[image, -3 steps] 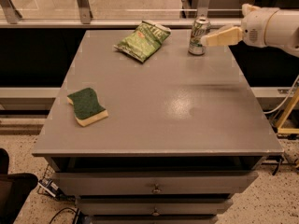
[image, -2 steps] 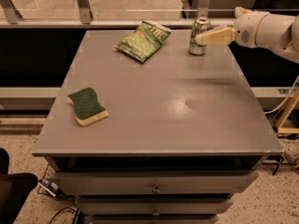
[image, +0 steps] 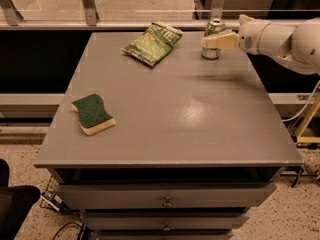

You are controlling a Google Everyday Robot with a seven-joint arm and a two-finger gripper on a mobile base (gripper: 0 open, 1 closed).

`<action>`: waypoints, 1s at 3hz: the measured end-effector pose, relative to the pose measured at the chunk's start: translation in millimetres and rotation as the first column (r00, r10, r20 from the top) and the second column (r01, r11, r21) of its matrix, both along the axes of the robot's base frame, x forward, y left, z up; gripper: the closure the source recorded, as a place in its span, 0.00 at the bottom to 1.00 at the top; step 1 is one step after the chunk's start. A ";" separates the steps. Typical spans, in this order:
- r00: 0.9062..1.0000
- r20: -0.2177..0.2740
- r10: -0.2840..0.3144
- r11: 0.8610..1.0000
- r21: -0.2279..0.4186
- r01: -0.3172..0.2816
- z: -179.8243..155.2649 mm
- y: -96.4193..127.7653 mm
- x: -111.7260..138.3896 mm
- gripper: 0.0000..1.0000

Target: Move 7up can near sponge

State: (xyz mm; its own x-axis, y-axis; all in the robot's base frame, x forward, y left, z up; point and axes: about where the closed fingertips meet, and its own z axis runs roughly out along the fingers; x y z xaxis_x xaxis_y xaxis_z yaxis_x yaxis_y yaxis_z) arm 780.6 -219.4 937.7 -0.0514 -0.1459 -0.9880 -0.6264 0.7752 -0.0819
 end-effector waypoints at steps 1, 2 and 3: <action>1.000 0.025 -0.004 0.998 0.068 0.002 -11.9 0.9 15.9 0.00; 0.998 0.059 -0.011 0.993 0.120 0.003 -19.8 1.7 27.3 0.00; 0.996 0.087 -0.016 0.990 0.142 0.004 -25.5 6.3 34.9 0.16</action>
Offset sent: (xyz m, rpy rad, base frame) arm 0.0391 -0.0052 -0.0286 0.1818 -0.1049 -0.0211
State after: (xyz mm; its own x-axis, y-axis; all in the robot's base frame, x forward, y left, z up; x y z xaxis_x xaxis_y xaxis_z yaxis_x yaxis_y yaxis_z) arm 815.4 -213.1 912.2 0.0351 -0.0037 -0.9994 -0.6140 0.7889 -0.0245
